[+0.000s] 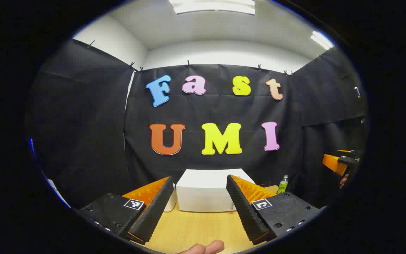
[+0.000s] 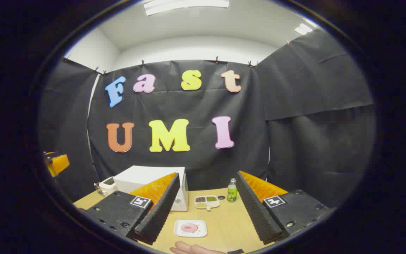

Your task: Open the microwave oven with the left hand, put the food in, and close the microwave oven.

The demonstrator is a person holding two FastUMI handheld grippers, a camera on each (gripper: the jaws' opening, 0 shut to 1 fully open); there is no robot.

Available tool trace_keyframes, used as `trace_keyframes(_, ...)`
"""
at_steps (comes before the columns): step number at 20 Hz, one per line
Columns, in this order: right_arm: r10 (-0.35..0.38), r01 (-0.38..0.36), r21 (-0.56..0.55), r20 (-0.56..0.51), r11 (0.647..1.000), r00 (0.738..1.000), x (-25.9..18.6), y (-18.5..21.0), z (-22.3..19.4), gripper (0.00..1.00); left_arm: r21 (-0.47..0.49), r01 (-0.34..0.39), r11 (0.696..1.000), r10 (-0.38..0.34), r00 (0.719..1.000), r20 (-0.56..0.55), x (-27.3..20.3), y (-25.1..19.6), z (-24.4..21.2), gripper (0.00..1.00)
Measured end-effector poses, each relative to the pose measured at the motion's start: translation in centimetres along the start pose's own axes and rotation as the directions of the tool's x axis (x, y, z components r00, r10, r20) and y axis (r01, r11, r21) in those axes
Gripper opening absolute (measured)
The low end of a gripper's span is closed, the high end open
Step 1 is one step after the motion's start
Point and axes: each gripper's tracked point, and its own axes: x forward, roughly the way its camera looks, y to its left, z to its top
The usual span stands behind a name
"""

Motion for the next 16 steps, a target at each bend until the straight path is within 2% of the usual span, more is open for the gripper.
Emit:
trace_keyframes(1, -0.007, 0.007, 0.0, -0.001, 1.0, 1.0, 0.1, -0.4, -0.1, 0.94, 0.004, 0.0, 1.0, 0.0, 1.0, 0.005, -0.1, -0.1, 0.2, 0.95)
trace_keyframes(2, -0.015, 0.015, 0.006, -0.003, 1.0, 1.0, 0.1, -0.8, -0.1, 1.0, 0.008, -0.003, 1.0, 0.003, 1.0, 0.008, -0.3, -0.1, 0.2, 0.95)
trace_keyframes(3, -0.01, 0.011, 0.02, -0.019, 1.0, 1.0, -0.2, -0.7, -0.5, 1.0, 0.009, 0.0, 1.0, 0.0, 1.0, 0.011, -0.4, -0.2, 0.3, 0.95)
trace_keyframes(4, 0.009, -0.008, 0.029, -0.031, 1.0, 0.999, -0.6, -0.2, -0.8, 0.93, 0.009, 0.004, 1.0, -0.004, 1.0, 0.011, -0.5, -0.4, 0.3, 0.95)
trace_keyframes(5, 0.028, -0.026, 0.033, -0.035, 0.999, 0.999, -1.0, 0.3, -0.8, 1.0, 0.01, 0.012, 1.0, -0.012, 1.0, 0.009, -0.4, -0.6, 0.3, 0.95)
trace_keyframes(8, 0.037, -0.037, 0.026, 0.004, 0.999, 0.999, -1.9, 0.2, 0.5, 1.0, 0.009, 0.0, 1.0, 0.0, 1.0, 0.02, -0.4, -0.3, 0.7, 0.95)
trace_keyframes(9, 0.034, -0.035, 0.02, 0.021, 0.999, 0.999, -2.1, 0.1, 0.9, 0.93, 0.006, -0.001, 1.0, 0.001, 1.0, 0.021, -0.4, -0.3, 0.8, 0.95)
trace_keyframes(10, 0.032, -0.033, 0.015, 0.037, 0.999, 0.999, -2.3, 0.1, 1.3, 1.0, 0.002, 0.004, 1.0, -0.004, 1.0, 0.023, -0.3, -0.6, 0.7, 0.95)
trace_keyframes(13, 0.039, -0.04, 0.006, 0.063, 0.999, 0.997, -2.9, 0.2, 1.7, 1.0, 0.0, -0.005, 1.0, 0.005, 0.999, 0.033, 0.5, -0.7, 0.7, 0.95)
trace_keyframes(14, 0.039, -0.04, 0.006, 0.069, 0.999, 0.997, -3.0, 0.1, 1.8, 0.93, -0.006, -0.014, 1.0, 0.014, 0.999, 0.039, 1.0, -0.7, 0.8, 0.95)
trace_keyframes(16, 0.043, -0.044, 0.011, 0.069, 0.999, 0.997, -2.9, -0.1, 1.7, 0.93, -0.023, -0.009, 1.0, 0.01, 0.998, 0.064, 2.4, -1.4, 1.0, 0.95)
